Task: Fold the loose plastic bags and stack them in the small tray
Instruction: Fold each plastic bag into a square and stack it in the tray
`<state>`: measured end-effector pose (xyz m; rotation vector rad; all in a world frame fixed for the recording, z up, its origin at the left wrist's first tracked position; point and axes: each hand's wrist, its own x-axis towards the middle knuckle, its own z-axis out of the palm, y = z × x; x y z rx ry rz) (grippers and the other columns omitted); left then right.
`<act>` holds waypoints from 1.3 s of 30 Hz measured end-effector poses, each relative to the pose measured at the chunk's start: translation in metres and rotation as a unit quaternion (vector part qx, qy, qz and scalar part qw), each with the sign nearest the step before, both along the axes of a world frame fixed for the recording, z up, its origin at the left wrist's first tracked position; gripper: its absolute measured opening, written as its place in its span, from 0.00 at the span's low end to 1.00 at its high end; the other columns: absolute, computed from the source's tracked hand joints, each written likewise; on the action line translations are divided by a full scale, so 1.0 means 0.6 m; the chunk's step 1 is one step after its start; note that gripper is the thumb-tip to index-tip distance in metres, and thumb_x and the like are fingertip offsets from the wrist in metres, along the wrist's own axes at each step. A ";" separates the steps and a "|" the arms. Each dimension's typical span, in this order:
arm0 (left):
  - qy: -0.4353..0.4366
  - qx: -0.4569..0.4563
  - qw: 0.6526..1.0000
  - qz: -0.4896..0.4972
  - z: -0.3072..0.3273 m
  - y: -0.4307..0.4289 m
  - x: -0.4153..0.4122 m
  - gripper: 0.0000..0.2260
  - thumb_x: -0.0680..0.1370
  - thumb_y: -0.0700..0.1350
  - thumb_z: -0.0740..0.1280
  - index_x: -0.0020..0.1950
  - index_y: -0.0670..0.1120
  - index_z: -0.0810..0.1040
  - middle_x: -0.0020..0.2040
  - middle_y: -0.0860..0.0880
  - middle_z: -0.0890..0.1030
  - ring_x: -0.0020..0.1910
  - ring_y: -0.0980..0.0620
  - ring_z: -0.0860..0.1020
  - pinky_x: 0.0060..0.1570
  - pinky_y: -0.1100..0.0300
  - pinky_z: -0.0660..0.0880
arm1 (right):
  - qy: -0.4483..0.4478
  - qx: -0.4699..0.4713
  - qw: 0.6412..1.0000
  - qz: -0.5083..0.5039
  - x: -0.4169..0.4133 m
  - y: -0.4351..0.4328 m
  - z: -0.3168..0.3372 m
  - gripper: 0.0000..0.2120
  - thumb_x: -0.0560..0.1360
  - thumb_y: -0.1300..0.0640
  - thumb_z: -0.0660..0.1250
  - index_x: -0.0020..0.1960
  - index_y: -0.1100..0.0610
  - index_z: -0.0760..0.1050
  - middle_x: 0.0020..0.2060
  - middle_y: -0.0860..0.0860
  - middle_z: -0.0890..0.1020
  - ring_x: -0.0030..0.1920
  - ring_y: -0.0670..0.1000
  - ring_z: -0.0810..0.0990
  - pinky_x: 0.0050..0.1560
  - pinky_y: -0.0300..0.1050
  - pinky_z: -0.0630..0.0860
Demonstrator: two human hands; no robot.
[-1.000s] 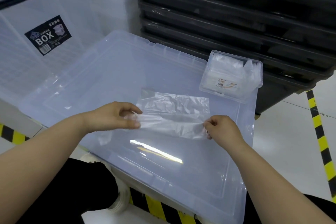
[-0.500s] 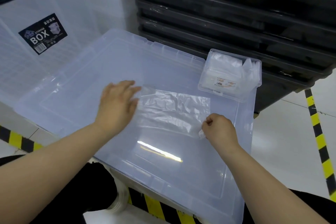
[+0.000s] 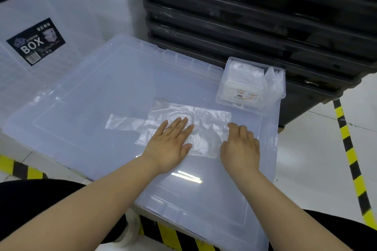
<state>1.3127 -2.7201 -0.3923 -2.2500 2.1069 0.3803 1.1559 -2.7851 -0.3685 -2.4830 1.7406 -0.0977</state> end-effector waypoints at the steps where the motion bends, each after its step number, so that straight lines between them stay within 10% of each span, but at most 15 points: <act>1: -0.001 0.000 1.000 -0.005 0.000 -0.001 -0.001 0.43 0.60 0.59 0.23 0.76 0.51 0.39 0.76 0.51 0.38 0.74 0.55 0.37 0.65 0.60 0.28 | -0.028 -0.060 0.998 0.016 0.003 0.000 -0.010 0.24 0.63 0.69 0.71 0.58 0.64 0.74 0.49 0.60 0.79 0.47 0.62 0.79 0.48 0.52 0.76; 5: -0.006 -0.011 1.000 -0.011 -0.006 -0.004 -0.002 0.42 0.61 0.58 0.22 0.76 0.51 0.38 0.76 0.51 0.38 0.74 0.55 0.36 0.63 0.60 0.26 | -0.053 -0.089 0.978 0.183 0.020 0.021 -0.045 0.18 0.74 0.59 0.54 0.61 0.61 0.70 0.59 0.60 0.78 0.63 0.58 0.73 0.65 0.49 0.64; 8: -0.006 -0.018 1.000 -0.024 -0.008 -0.007 0.001 0.42 0.61 0.58 0.23 0.75 0.52 0.39 0.76 0.51 0.38 0.74 0.55 0.37 0.62 0.61 0.26 | 0.035 0.030 0.981 0.189 0.029 0.034 -0.050 0.32 0.81 0.52 0.36 0.57 0.58 0.79 0.56 0.54 0.81 0.56 0.51 0.80 0.53 0.45 0.76; 16: 0.001 -0.020 0.996 0.082 -0.010 -0.040 0.051 0.43 0.62 0.61 0.26 0.76 0.52 0.43 0.77 0.50 0.42 0.75 0.54 0.41 0.69 0.59 0.35 | 0.083 0.080 0.975 0.188 0.022 0.034 -0.047 0.36 0.80 0.48 0.32 0.59 0.60 0.78 0.59 0.55 0.79 0.59 0.52 0.78 0.63 0.49 0.57; 21: -0.004 -0.014 0.974 0.224 -0.003 -0.016 0.113 0.25 0.82 0.54 0.46 0.76 0.47 0.45 0.77 0.49 0.45 0.75 0.52 0.43 0.71 0.56 0.39 | 0.065 0.112 0.967 0.221 0.016 0.032 -0.034 0.55 0.53 0.38 0.11 0.75 0.56 0.37 0.66 0.45 0.32 0.66 0.43 0.29 0.62 0.38 0.24; 27: -0.011 -0.123 0.946 0.299 0.013 0.013 0.155 0.24 0.81 0.51 0.51 0.73 0.38 0.60 0.74 0.40 0.60 0.73 0.45 0.57 0.71 0.48 0.47 | 0.046 0.146 0.965 0.215 0.014 0.026 -0.025 0.52 0.58 0.29 0.19 0.75 0.55 0.36 0.71 0.45 0.32 0.66 0.41 0.28 0.64 0.37 0.26; 31: -0.010 -0.146 0.988 -0.040 0.013 0.022 0.108 0.28 0.77 0.60 0.51 0.58 0.39 0.77 0.57 0.37 0.79 0.56 0.41 0.78 0.59 0.50 0.68 | 0.070 0.168 0.958 0.221 0.013 0.019 -0.004 0.38 0.76 0.34 0.43 0.76 0.56 0.39 0.75 0.50 0.37 0.74 0.46 0.36 0.68 0.38 0.32; 36: -0.012 -0.009 0.996 -0.093 0.025 0.030 0.054 0.44 0.63 0.65 0.40 0.75 0.46 0.55 0.76 0.45 0.51 0.75 0.49 0.50 0.66 0.64 0.32 | 0.056 0.159 0.960 0.223 0.013 0.019 0.011 0.33 0.79 0.42 0.52 0.76 0.55 0.45 0.76 0.50 0.43 0.75 0.47 0.44 0.72 0.39 0.43; 39: -0.011 -0.031 0.997 -0.072 0.021 0.029 0.053 0.44 0.63 0.62 0.36 0.76 0.46 0.54 0.76 0.46 0.50 0.75 0.50 0.51 0.67 0.63 0.36 | 0.037 0.150 0.961 0.230 0.012 0.024 0.017 0.28 0.80 0.47 0.53 0.76 0.56 0.51 0.76 0.51 0.49 0.75 0.49 0.49 0.73 0.41 0.48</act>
